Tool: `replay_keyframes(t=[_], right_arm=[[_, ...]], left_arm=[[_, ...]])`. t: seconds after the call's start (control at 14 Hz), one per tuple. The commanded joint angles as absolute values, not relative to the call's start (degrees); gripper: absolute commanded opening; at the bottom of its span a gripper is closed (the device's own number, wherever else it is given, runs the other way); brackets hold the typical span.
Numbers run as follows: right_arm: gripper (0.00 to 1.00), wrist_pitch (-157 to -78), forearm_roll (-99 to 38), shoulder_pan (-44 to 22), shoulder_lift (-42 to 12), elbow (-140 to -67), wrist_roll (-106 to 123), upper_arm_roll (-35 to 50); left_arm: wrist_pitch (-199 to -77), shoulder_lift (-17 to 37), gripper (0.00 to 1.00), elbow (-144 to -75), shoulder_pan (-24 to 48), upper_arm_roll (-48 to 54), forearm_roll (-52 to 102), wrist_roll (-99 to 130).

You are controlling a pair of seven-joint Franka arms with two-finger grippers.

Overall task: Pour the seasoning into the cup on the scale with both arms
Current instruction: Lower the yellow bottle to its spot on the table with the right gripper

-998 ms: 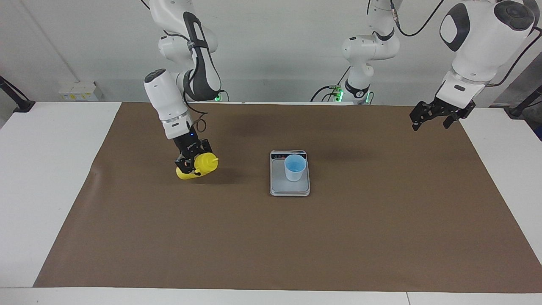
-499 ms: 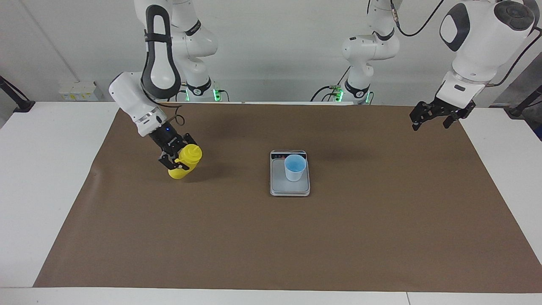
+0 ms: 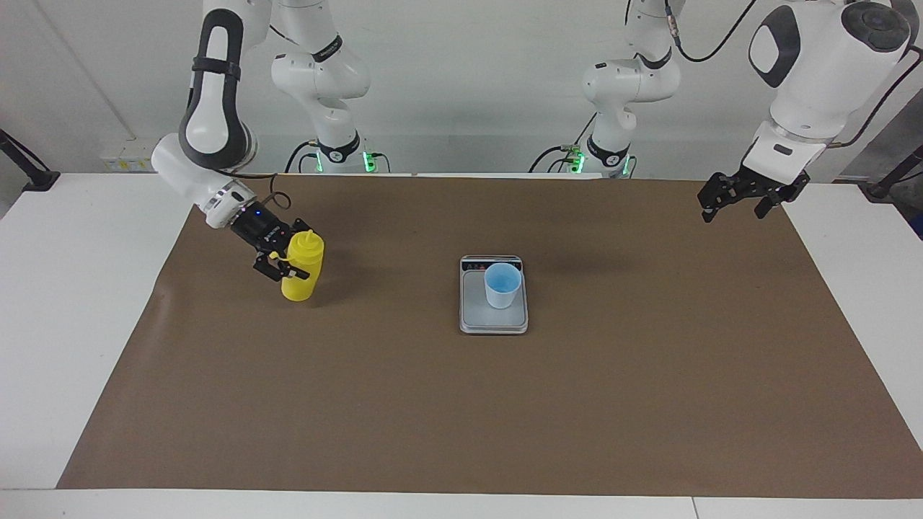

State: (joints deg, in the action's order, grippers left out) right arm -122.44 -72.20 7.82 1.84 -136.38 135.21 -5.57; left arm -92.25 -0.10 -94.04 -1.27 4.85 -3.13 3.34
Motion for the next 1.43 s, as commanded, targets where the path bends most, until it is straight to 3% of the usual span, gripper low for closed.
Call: replay_keyframes(t=[0.0, 0.21, 0.36, 0.57, 1.14, 1.35], right_arm=[[0.06, -118.6, -75.1, 10.5, -0.2, -136.0, 138.5, -5.2], [0.06, -112.6, -79.5, 12.3, -3.9, -135.9, 141.0, -5.3], [0.12, -111.1, -80.2, 12.9, -5.0, -135.8, 141.7, -5.3], [0.61, -111.1, -80.2, 12.9, -5.0, -135.9, 141.7, -5.3], [1.00, -112.1, -79.5, 13.1, -4.7, -135.7, 140.0, -5.4], [1.00, -114.1, -77.0, 12.5, -3.3, -134.8, 137.3, -5.4]], left_arm=[[-92.7, -1.9, 1.00, -96.1, -2.0, 5.1, -2.6, 2.7], [-92.7, -1.9, 1.00, -96.1, -2.0, 5.1, -2.6, 2.7], [-92.7, -1.9, 1.00, -96.1, -2.0, 5.1, -2.6, 2.7], [-92.7, -1.9, 1.00, -96.1, -2.1, 5.1, -2.6, 2.7], [-92.7, -1.9, 1.00, -96.1, -2.0, 5.1, -2.6, 2.7], [-92.7, -1.9, 1.00, -96.1, -2.0, 5.1, -2.6, 2.7]])
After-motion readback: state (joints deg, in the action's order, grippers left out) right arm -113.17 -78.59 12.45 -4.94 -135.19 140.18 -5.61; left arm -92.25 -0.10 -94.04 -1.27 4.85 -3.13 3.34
